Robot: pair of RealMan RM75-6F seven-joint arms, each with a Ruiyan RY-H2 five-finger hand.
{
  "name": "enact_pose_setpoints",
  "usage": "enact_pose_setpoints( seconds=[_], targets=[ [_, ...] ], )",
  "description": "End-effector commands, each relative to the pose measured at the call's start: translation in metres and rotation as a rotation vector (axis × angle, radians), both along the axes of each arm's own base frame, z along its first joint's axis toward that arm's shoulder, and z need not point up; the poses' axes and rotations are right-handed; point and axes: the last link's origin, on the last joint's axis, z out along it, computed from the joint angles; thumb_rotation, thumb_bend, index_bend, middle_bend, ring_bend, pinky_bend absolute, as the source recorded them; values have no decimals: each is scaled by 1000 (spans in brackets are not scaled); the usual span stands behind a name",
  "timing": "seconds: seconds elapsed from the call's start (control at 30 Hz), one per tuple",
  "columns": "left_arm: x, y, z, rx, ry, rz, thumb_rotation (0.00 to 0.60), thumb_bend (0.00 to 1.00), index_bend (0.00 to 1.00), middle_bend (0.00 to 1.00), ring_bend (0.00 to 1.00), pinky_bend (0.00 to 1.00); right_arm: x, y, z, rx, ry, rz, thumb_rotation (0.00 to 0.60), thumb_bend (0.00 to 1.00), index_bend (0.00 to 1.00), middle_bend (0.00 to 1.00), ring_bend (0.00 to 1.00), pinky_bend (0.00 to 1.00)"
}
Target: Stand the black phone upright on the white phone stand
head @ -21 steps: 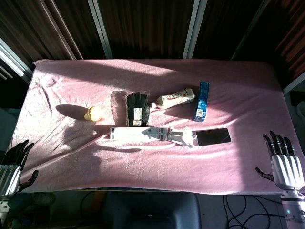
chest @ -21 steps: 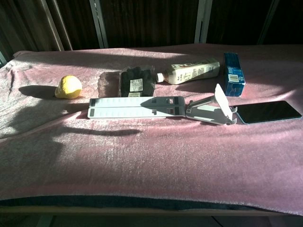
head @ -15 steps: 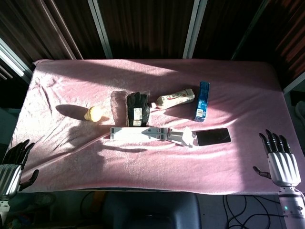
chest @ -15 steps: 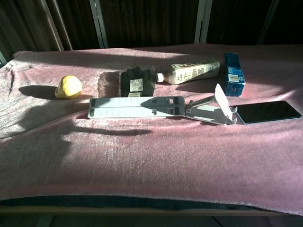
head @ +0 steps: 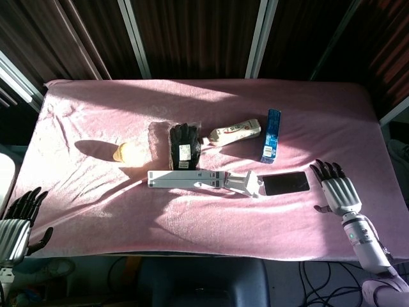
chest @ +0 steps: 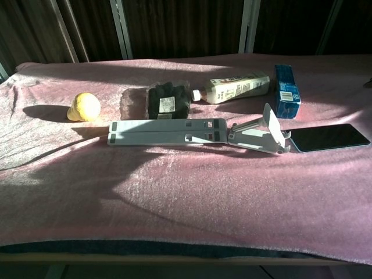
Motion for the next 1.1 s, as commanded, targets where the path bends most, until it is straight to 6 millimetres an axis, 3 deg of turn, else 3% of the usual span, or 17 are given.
enact_pose_setpoints(
  seconds=[0.03,0.13,0.37,0.9,1.1],
  targets=[
    [0,1,0,-2,0,2,600,353,0,0,0,119,8,-51,-35,75,-2,-31,600,256,357,206,10,87],
    [-1,1,0,-1,0,5,600,353,0,0,0,119,9,-58,-45,94,31,-14,600,266,414,249,33,89],
    [-2,1,1,4,2,13,600,353,0,0,0,119,15,-68,-61,111,38,-2,600,272,442,258,53,89],
    [-3,-2,5,16,-5,14,600,353,0,0,0,120,23,-70,-77,151,27,-8,600,273,407,258,54,89],
    [-3,-1,5,14,-5,17,600,354,0,0,0,120,27,-70,-79,147,15,-1,600,273,455,258,70,108]
  ],
)
